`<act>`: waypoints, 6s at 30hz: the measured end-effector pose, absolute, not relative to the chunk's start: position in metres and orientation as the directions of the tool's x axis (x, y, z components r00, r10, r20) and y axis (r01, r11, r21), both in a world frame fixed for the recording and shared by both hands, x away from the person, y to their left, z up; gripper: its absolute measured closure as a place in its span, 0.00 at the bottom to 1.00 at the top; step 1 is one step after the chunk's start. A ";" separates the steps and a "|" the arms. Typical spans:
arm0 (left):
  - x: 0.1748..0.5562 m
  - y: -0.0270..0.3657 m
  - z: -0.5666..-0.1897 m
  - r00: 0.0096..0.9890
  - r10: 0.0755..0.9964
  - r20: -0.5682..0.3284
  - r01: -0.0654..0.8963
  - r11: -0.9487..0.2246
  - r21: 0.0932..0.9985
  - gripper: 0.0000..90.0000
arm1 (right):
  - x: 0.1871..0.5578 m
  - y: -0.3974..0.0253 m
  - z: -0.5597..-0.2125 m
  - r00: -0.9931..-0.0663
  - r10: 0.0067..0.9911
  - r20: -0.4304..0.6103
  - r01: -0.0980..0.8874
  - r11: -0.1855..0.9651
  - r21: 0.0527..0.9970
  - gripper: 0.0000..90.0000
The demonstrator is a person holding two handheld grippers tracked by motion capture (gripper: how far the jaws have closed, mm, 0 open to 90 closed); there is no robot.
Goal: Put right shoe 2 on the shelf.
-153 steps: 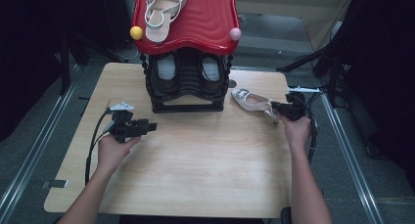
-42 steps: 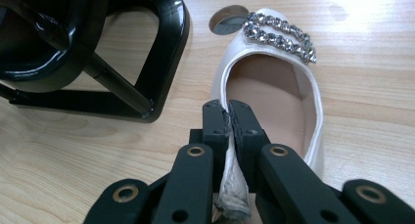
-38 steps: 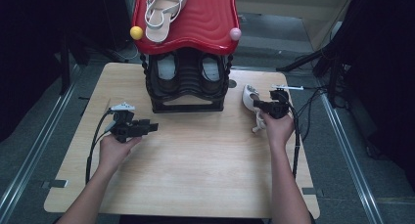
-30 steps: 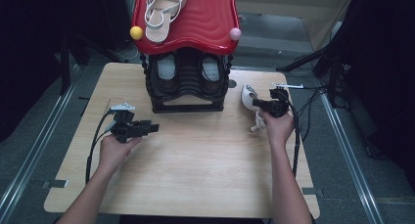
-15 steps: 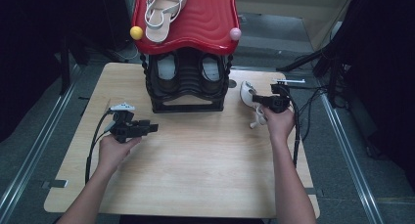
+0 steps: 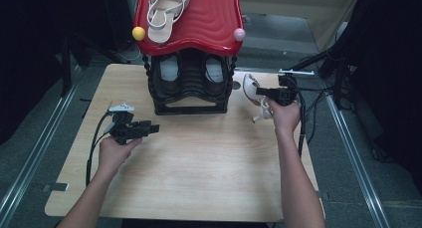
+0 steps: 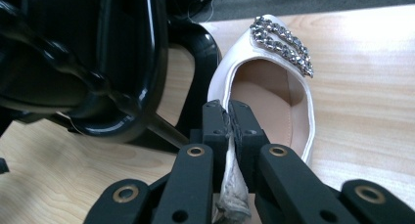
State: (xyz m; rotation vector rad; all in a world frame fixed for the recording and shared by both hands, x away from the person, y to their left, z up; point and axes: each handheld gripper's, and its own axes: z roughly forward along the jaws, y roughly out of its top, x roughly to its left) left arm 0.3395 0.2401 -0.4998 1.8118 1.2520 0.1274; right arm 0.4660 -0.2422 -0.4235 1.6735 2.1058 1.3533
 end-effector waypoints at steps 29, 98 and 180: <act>0.338 0.237 -0.500 0.487 0.802 -0.346 0.687 -0.107 0.718 0.54 | 0.473 -0.237 -0.350 -0.393 0.805 0.445 0.661 -0.089 0.745 0.98; 0.338 0.235 -0.498 0.504 0.790 -0.349 0.678 -0.111 0.727 0.54 | 0.497 -0.124 -0.129 -0.515 0.789 0.334 0.486 -0.052 0.873 0.98; 0.339 0.235 -0.499 0.503 0.792 -0.348 0.684 -0.118 0.720 0.54 | 0.492 -0.167 -0.200 -0.476 0.820 0.318 0.466 -0.072 0.882 0.73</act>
